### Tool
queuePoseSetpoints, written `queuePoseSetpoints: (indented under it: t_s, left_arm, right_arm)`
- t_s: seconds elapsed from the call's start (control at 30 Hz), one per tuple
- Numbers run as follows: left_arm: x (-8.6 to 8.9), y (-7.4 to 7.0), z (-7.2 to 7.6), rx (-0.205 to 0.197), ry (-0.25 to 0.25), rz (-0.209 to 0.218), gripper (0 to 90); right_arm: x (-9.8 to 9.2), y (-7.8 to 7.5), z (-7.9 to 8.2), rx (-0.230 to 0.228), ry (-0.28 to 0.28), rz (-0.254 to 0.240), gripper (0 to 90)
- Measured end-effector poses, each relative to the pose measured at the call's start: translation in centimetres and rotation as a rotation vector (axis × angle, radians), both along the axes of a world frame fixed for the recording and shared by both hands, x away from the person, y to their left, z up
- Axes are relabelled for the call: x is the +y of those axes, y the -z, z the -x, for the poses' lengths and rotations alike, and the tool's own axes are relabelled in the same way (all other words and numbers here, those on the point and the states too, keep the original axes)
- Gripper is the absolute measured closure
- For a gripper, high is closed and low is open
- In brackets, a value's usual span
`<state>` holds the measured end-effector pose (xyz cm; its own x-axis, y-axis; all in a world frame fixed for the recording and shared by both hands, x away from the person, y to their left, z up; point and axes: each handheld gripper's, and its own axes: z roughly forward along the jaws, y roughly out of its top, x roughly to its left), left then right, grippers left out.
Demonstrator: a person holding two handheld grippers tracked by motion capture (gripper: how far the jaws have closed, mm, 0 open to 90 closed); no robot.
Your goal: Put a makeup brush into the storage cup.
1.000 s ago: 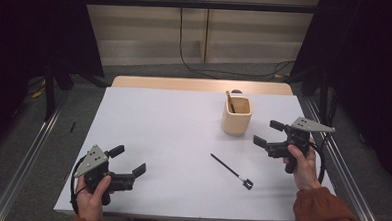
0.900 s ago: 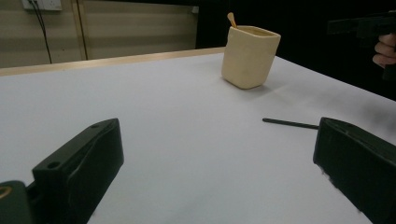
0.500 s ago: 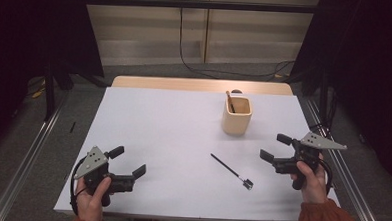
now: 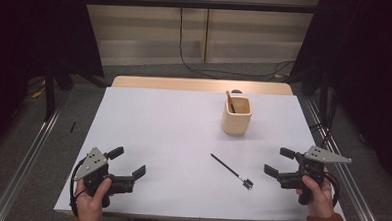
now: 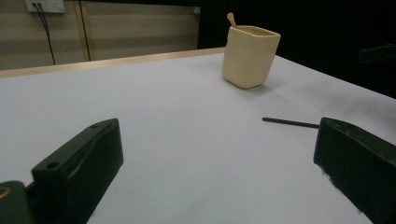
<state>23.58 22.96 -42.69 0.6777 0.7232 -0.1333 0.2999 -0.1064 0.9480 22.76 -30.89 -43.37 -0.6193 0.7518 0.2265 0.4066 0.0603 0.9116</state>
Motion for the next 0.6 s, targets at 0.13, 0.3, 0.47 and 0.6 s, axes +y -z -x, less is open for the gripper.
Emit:
queuePoseSetpoints:
  t_s: [0.13,0.3,0.47,0.6]
  left_arm:
    - [0.08,0.01,0.02,-0.005,0.003,0.002,1.3]
    - [0.1,0.11,-0.2,-0.001,0.02,0.0,1.3]
    - [0.05,0.07,-0.27,-0.006,0.031,0.005,1.3]
    - [0.0,0.11,-0.24,-0.001,0.028,0.007,1.3]
  right_arm:
    - [0.01,-0.07,-0.12,-0.004,-0.001,-0.005,2.3]
    - [-0.04,-0.26,-0.22,-0.009,0.007,-0.017,2.3]
    - [0.29,-0.23,-0.49,-0.009,-0.005,-0.014,2.5]
    - [0.3,-0.55,-0.42,-0.023,-0.013,-0.02,2.2]
